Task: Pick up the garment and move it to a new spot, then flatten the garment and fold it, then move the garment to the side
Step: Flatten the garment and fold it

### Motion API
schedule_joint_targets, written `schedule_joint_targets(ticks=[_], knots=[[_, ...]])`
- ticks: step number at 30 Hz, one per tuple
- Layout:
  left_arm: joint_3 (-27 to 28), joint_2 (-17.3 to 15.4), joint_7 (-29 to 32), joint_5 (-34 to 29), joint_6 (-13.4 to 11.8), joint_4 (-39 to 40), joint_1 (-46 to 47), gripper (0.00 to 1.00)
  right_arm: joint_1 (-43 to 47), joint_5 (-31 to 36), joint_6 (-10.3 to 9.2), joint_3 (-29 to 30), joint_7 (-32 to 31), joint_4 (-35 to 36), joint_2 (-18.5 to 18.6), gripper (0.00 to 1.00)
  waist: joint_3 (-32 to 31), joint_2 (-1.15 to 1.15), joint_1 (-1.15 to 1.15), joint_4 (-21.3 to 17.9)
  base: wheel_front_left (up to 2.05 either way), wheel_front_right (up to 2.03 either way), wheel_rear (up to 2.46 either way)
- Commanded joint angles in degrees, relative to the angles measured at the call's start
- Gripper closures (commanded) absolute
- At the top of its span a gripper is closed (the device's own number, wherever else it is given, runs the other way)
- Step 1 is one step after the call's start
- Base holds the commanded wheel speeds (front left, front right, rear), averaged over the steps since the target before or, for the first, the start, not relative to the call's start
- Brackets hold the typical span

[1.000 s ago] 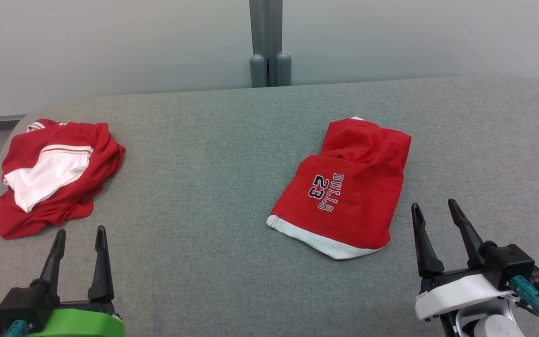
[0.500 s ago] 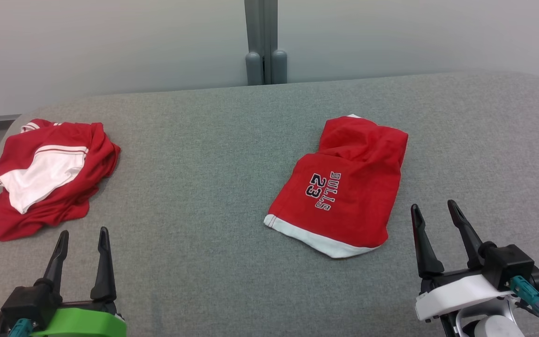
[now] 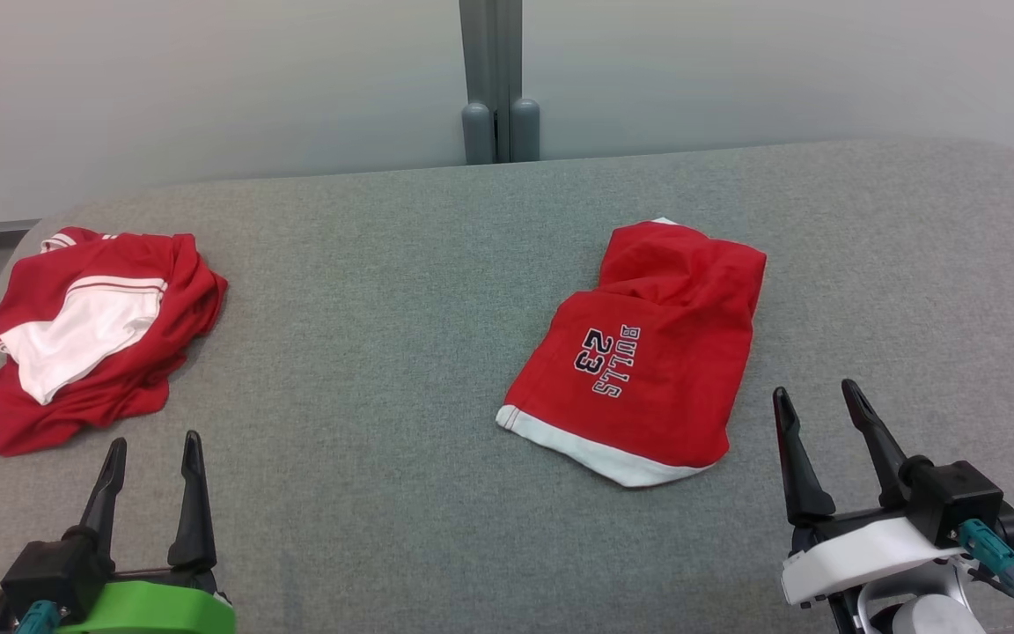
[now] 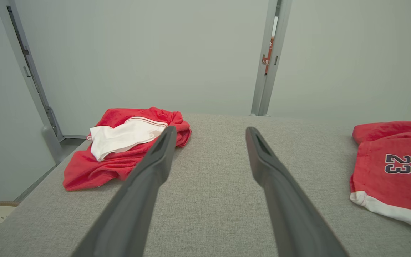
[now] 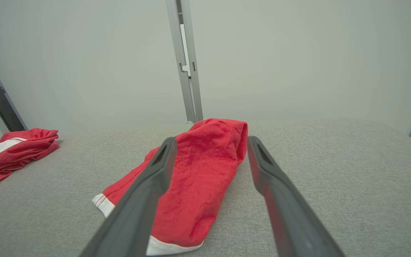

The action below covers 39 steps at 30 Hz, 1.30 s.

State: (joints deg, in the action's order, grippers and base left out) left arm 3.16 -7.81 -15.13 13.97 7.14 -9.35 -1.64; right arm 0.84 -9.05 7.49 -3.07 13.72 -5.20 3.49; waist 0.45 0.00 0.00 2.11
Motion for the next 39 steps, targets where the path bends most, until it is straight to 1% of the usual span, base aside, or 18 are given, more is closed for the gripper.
schedule_joint_targets(ticks=[1,15,22,25,26,32,39], knots=[[0.18,0.18,-0.03,-0.35,0.26,-0.03,0.83,0.0,0.29,-0.02,0.01,0.02,-0.02,0.04,0.18,0.0,0.0,0.0,0.0,-0.02,0.0,0.0,0.0],[0.47,0.25,-0.03,-0.56,0.37,-0.35,1.01,0.0,0.05,-0.26,0.01,0.11,0.01,-0.26,0.26,0.0,-0.15,0.0,0.0,-0.37,0.0,0.0,0.0],[-1.41,-1.38,-0.04,-1.5,0.42,-0.83,4.08,0.0,-0.69,-0.47,0.01,0.21,0.2,-0.14,0.11,0.0,1.01,0.0,0.0,-1.07,0.0,0.0,0.0],[-3.46,-2.41,-0.03,-1.82,0.44,-1.38,6.91,0.0,-1.16,-0.44,0.01,0.14,0.27,-0.06,0.05,0.0,2.15,0.0,0.0,-1.57,0.0,0.0,0.0],[-5.21,-3.37,-0.03,-1.92,0.4,-1.83,9.37,0.0,-1.69,-0.55,0.01,0.06,0.35,-0.02,0.01,0.0,3.13,0.0,0.0,-2.14,0.0,0.0,0.0],[-11.61,-5.18,-0.03,-1.12,0.4,-4.55,16.96,0.0,-3.29,-0.35,0.01,0.03,0.57,-0.48,-0.1,0.0,6.19,0.0,0.0,-4.58,0.0,0.0,0.0],[-19.44,-6.07,-0.03,0.94,0.39,-10.39,23.86,0.0,-5.14,-0.14,0.01,0.09,0.92,-1.0,-0.26,0.0,9.53,0.0,0.0,-8.42,0.0,0.0,0.0]])
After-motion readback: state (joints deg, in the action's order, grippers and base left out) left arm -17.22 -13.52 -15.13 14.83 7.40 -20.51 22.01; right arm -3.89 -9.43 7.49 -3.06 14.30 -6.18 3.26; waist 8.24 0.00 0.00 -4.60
